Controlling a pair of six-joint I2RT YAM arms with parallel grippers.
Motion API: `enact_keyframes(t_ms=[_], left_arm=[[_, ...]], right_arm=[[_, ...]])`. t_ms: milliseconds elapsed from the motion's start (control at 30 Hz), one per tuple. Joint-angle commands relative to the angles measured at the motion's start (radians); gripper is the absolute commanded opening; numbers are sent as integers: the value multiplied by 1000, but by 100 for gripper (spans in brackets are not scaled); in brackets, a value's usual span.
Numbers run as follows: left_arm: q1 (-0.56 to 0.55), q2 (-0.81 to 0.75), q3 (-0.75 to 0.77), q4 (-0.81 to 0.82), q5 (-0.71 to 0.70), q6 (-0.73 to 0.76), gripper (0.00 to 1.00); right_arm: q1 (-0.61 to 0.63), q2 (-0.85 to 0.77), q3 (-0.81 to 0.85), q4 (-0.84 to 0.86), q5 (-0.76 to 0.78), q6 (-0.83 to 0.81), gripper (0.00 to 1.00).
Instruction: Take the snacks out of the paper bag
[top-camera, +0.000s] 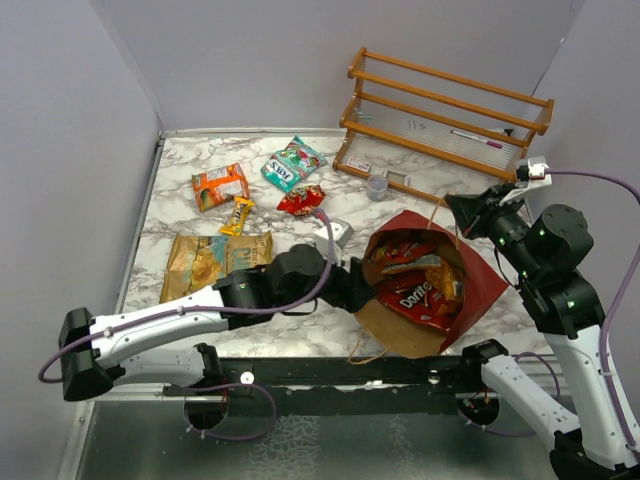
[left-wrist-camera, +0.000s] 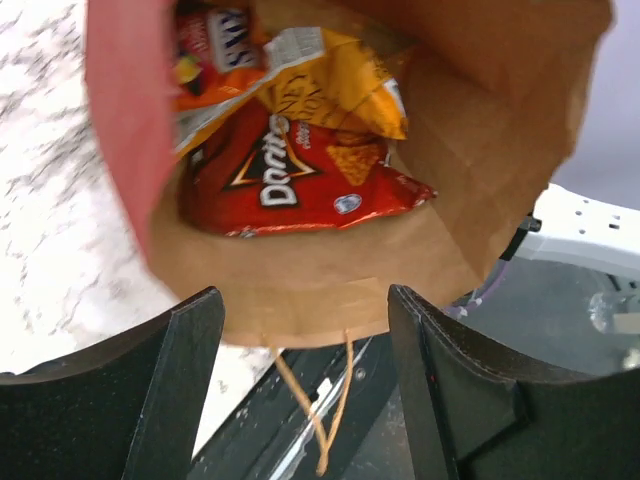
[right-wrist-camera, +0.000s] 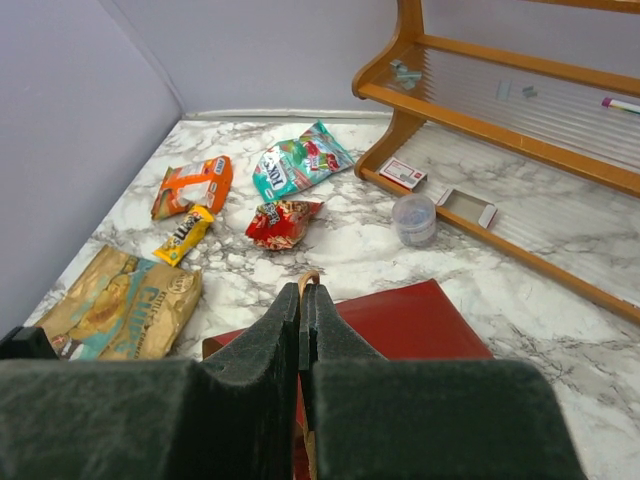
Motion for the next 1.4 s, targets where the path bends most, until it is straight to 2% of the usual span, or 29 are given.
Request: enact_keyframes(t_ms=[0,133,333,500,700,800,967,1133,1300,1367], left_arm=[[-143,133,126,70,-137,165,68],[-253,277,256,50,-165,387,67],[-272,433,325,50,-253,616,69],[-272,527,278,201,-325,837,74],[-262,679,292,364,-438,1085,73],[-231,746,316,423,-492,1136,65],[-201,791,300,572,-570,1219,63],[-147,821,324,555,-497,1198,62],[-86,862,407,405,-259,1141,52],[-75,887,440,371,-212,1142,50]], right_arm=[[6,-15,-2,21,-18,9,3],[6,-20,2,15,-10,4,3],[6,-18,11,9,-12,-1,3],[6,-26,11,2,-6,-1,3],[6,-24,18,-1,-22,11,3],[6,-25,25,-10,-15,11,3],[6,-26,37,-15,-13,9,3],[6,-22,37,-13,-17,8,3],[6,-22,34,-14,-19,6,3],[6,-22,34,-13,-20,8,3]])
